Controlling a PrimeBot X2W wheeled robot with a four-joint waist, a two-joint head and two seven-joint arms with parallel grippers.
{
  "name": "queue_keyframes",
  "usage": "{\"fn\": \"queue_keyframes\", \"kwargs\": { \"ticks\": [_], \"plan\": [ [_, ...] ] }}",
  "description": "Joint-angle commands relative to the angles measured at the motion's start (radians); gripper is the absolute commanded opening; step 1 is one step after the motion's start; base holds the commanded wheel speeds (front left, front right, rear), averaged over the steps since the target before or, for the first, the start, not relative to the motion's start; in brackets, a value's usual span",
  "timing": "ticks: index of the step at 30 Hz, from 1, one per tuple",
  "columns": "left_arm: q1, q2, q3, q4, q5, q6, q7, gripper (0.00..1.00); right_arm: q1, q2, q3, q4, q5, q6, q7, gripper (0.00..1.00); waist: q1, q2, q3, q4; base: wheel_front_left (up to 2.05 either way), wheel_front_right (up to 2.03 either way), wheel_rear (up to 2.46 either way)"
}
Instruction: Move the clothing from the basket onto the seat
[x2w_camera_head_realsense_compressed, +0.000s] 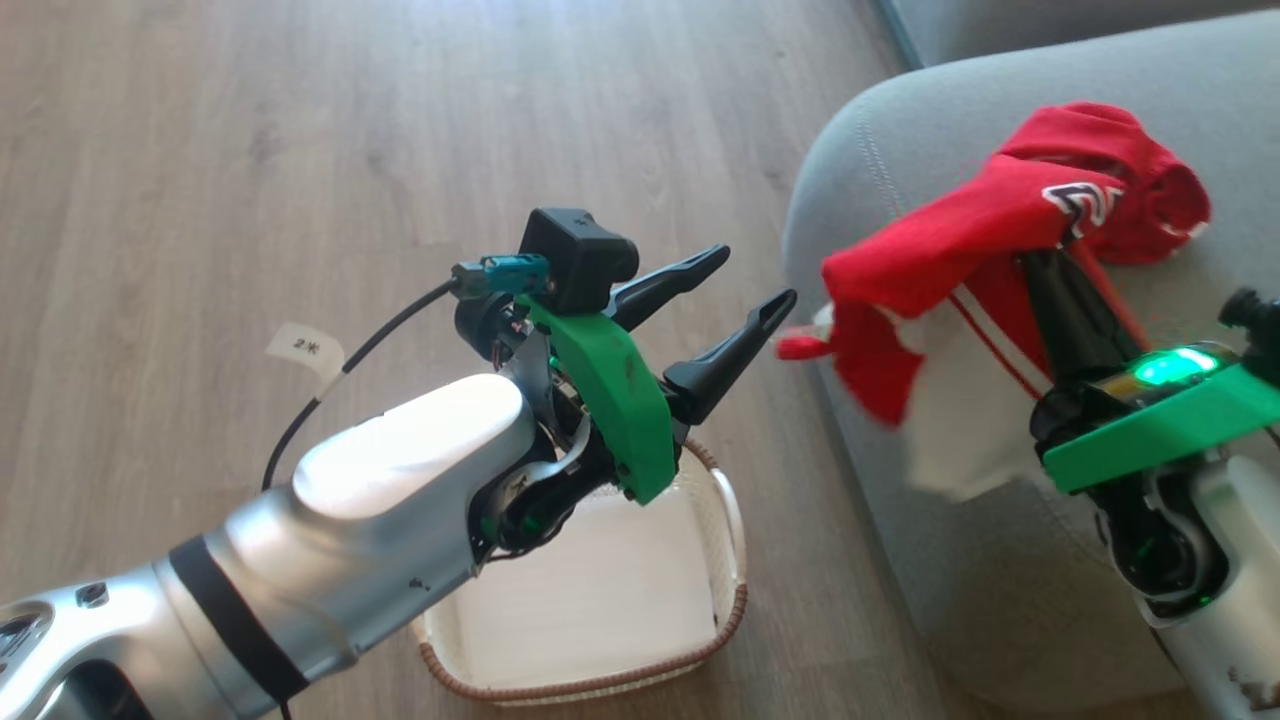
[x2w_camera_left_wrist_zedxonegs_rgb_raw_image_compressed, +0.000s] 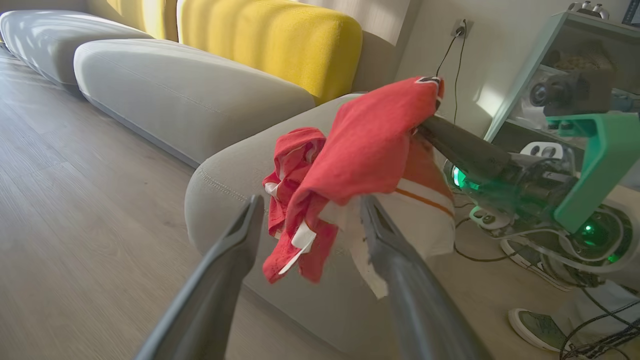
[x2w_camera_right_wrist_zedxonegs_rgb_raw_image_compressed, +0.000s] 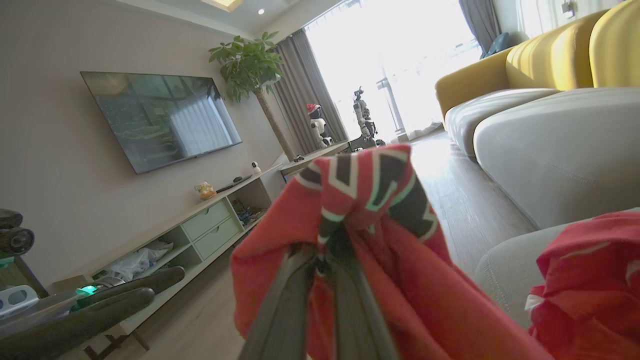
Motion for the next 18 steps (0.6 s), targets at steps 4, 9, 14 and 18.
{"fn": "queue_keyframes", "kwargs": {
  "ticks": [4, 9, 14, 18],
  "plan": [
    [-0.038, 0.022, 0.039, -0.028, 0.017, -0.005, -0.01, 1.0, 0.017, -0.009, -0.043, -0.07, -0.029, 0.008, -0.01, 0.0, 0.0, 0.0, 0.013, -0.053, 0.0, 0.0, 0.0],
    [-0.032, 0.032, 0.036, -0.029, 0.027, -0.008, -0.015, 1.0, 0.061, 0.0, -0.09, -0.119, -0.05, 0.008, -0.01, 0.0, 0.0, 0.0, 0.028, -0.112, 0.0, 0.0, 0.0],
    [-0.03, 0.036, 0.036, -0.037, 0.034, -0.009, -0.021, 1.0, 0.107, 0.027, -0.134, -0.175, -0.061, 0.008, -0.01, 0.0, 0.0, 0.0, 0.045, -0.17, 0.0, 0.0, 0.0],
    [-0.031, 0.04, 0.035, -0.045, 0.043, -0.01, -0.025, 1.0, 0.138, 0.035, -0.145, -0.207, -0.077, 0.008, -0.01, 0.0, 0.0, 0.0, 0.061, -0.214, 0.0, 0.0, 0.0]
  ]
}}
